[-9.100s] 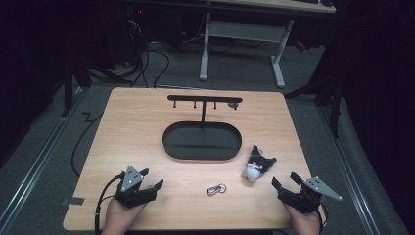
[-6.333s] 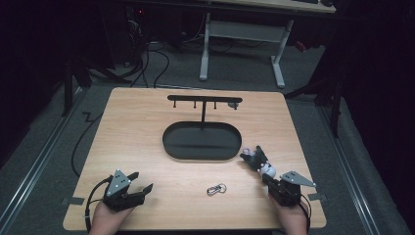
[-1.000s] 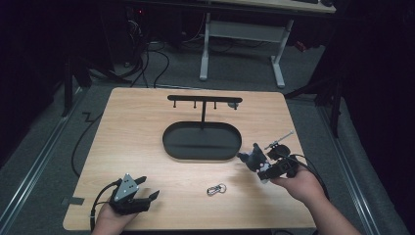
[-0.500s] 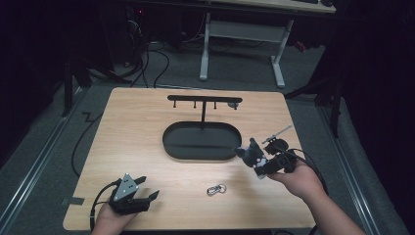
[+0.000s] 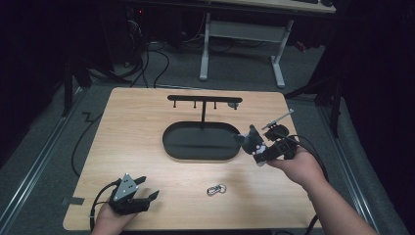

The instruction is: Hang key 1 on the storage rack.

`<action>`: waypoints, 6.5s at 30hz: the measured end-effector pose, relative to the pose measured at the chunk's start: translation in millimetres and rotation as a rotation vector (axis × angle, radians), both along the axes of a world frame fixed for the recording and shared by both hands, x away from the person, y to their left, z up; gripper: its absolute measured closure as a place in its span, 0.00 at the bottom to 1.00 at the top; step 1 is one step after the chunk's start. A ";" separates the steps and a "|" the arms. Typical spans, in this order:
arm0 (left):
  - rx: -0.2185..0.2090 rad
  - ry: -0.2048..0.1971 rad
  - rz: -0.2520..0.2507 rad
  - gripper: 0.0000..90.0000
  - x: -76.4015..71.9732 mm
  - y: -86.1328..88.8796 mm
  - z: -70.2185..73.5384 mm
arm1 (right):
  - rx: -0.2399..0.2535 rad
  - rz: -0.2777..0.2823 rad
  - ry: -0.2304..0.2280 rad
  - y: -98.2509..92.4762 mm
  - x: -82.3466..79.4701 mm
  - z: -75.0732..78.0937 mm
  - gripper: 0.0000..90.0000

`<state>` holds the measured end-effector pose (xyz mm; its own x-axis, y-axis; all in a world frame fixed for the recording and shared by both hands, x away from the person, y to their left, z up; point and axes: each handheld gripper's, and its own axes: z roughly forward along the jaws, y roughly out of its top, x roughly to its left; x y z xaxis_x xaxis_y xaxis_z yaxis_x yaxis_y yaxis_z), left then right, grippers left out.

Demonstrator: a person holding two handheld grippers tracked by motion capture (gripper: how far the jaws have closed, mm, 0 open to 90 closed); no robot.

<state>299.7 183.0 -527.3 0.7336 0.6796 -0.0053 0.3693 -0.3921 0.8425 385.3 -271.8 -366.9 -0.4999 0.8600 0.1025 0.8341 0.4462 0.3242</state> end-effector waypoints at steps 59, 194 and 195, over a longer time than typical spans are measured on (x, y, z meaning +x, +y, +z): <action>-0.007 0.004 0.000 0.33 1.7 3.4 -0.8 | -0.023 -0.112 -0.049 9.5 57.6 42.3 0.53; 0.058 0.075 0.166 0.63 9.9 -4.6 4.4 | 0.343 -0.160 -0.382 -34.2 -110.9 -148.3 0.61; 0.034 0.085 0.175 0.63 11.5 -0.9 4.6 | 0.339 -0.157 -0.380 -33.6 -110.8 -148.2 0.62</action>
